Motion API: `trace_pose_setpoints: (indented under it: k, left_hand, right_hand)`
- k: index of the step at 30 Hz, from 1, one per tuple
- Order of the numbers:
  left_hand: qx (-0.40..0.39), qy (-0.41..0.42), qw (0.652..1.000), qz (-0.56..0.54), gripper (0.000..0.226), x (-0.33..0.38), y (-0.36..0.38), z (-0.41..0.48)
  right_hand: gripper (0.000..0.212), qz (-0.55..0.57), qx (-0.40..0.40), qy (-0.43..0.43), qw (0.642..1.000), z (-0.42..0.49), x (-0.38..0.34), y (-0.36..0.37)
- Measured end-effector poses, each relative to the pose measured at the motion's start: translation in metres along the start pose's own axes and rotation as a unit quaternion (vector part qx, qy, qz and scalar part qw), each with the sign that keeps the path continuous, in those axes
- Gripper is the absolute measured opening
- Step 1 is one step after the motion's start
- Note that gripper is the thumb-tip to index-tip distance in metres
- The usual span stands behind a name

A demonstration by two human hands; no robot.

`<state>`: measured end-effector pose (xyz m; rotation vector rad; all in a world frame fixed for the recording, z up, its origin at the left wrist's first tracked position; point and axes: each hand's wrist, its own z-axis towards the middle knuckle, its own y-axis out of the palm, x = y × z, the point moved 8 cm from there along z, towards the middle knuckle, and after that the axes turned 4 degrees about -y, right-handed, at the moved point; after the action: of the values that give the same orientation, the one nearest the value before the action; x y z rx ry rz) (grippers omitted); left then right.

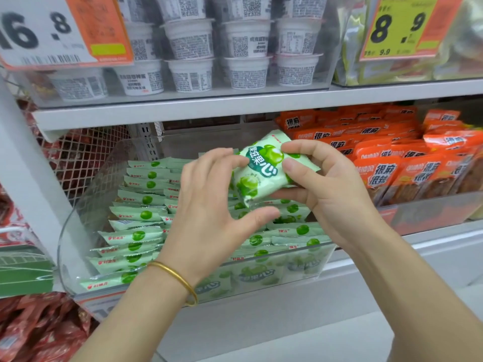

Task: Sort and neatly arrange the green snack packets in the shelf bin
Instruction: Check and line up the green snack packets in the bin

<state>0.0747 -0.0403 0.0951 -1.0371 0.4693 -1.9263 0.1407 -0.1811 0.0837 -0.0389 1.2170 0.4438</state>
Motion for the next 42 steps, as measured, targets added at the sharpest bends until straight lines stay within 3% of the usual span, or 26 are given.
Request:
trace_pose_setpoints:
  k: [2, 5, 7, 10, 12, 14, 19, 31, 34, 37, 40, 42]
  left_hand:
    - [0.006, 0.002, 1.000, 0.009, 0.060, -0.001, 0.003, -0.001]
    - [0.026, -0.012, 0.999, -0.033, 0.028, -0.003, -0.002, 0.002]
    - [0.027, -0.066, 0.992, -0.103, 0.016, -0.009, -0.006, 0.005]
    - [-0.016, -0.178, 0.928, -0.326, 0.022, -0.017, 0.004, 0.004]
    - [-0.053, -0.198, 0.886, -0.416, 0.031, -0.012, 0.012, 0.003]
    - [-0.088, -0.187, 0.865, -0.457, 0.047, -0.005, 0.016, 0.002]
    - [-0.133, -0.105, 0.871, -0.462, 0.075, 0.011, 0.020, 0.001]
    - [-0.140, -0.093, 0.867, -0.469, 0.065, 0.010, 0.021, 0.000]
    - [-0.103, -0.133, 0.871, -0.462, 0.060, 0.002, 0.020, 0.001]
    - [-0.019, -0.225, 0.860, -0.457, 0.043, -0.023, 0.017, 0.001]
    - [0.013, -0.285, 0.846, -0.450, 0.017, -0.043, 0.019, -0.001]
    - [0.000, -0.299, 0.838, -0.457, 0.011, -0.044, 0.023, -0.002]
  right_hand:
    - [0.030, 0.019, -0.026, 0.005, 0.999, -0.002, -0.002, 0.004]
    - [0.035, 0.016, -0.047, -0.018, 0.999, -0.004, -0.007, 0.010]
    - [0.031, -0.068, -0.008, -0.081, 0.994, -0.004, -0.017, 0.003]
    - [0.031, -0.268, 0.026, -0.178, 0.946, -0.006, -0.032, -0.002]
    - [0.027, -0.244, 0.017, -0.173, 0.954, -0.007, -0.032, -0.002]
    - [0.030, -0.193, 0.016, -0.150, 0.970, -0.005, -0.028, -0.004]
    - [0.026, -0.070, 0.024, -0.086, 0.993, 0.001, -0.012, -0.013]
    - [0.026, -0.050, 0.055, -0.043, 0.996, 0.000, -0.007, -0.018]
    - [0.022, -0.055, 0.046, -0.040, 0.997, -0.001, -0.009, -0.015]
    - [0.018, -0.039, 0.014, -0.028, 0.999, -0.001, -0.009, -0.010]
    - [0.034, -0.014, -0.032, -0.019, 0.999, -0.002, -0.009, -0.004]
    - [0.039, -0.043, -0.053, -0.022, 0.997, -0.003, -0.011, 0.000]
